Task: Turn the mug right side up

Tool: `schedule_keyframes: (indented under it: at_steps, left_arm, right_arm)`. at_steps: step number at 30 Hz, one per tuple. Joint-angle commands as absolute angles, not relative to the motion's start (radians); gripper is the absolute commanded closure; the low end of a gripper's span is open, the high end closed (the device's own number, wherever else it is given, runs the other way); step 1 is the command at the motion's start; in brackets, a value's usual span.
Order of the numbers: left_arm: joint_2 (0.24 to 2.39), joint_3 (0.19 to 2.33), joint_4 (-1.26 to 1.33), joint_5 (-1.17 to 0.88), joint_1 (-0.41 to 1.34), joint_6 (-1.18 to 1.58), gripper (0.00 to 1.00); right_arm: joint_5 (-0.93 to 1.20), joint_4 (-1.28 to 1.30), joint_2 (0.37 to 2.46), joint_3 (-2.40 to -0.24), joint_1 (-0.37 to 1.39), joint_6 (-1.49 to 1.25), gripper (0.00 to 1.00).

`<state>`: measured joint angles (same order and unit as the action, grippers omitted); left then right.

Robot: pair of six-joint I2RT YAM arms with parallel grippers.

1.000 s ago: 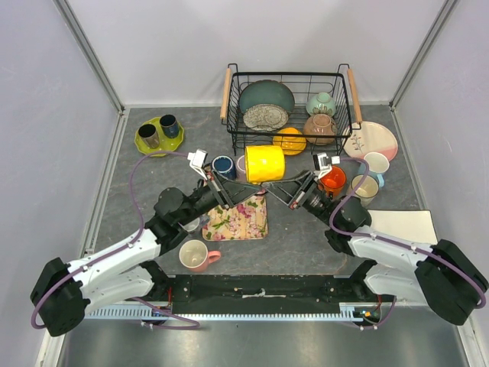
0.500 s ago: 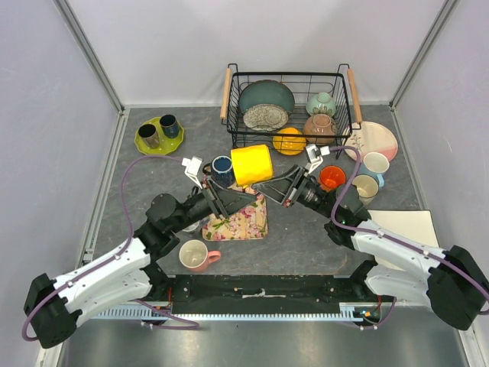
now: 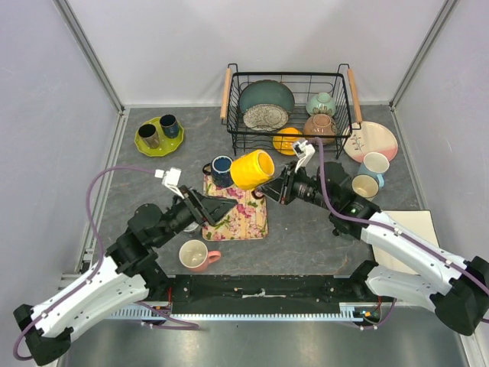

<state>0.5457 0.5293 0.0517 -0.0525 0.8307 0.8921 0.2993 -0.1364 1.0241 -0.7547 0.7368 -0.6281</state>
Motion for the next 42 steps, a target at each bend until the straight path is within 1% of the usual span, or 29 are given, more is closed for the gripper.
schedule_keyframes:
  at_steps: [1, 5, 7, 11, 27, 41, 42]
  left_arm:
    - [0.424, 0.584, -0.210, 0.202, 0.827, 0.772, 0.23]
    - [0.347, 0.583, -0.291, 0.351, 0.827, 0.738, 0.26]
    - [0.328, 0.581, -0.305, 0.380, 0.827, 0.730, 0.27]
    - [0.313, 0.575, -0.340, 0.429, 0.827, 0.718, 0.28]
    - [0.272, 0.515, -0.333, 0.414, 0.827, 0.706, 0.28]
    - [0.255, 0.480, -0.322, 0.376, 0.827, 0.687, 0.26]
    - [0.253, 0.480, -0.325, 0.374, 0.827, 0.687, 0.26]
  right_arm:
    - [0.181, 0.110, 1.043, -0.908, 0.755, -0.352, 1.00]
    - [0.105, 0.224, 1.138, -0.972, 0.788, -0.252, 1.00]
    - [0.084, 0.276, 1.195, -0.992, 0.799, -0.213, 1.00]
    - [0.037, 0.291, 1.261, -1.019, 0.830, -0.187, 1.00]
    - [-0.052, 0.317, 1.548, -1.127, 0.839, -0.063, 1.00]
    - [-0.094, 0.339, 1.727, -1.241, 0.839, -0.024, 1.00]
    - [-0.097, 0.339, 1.736, -1.243, 0.839, -0.028, 0.98]
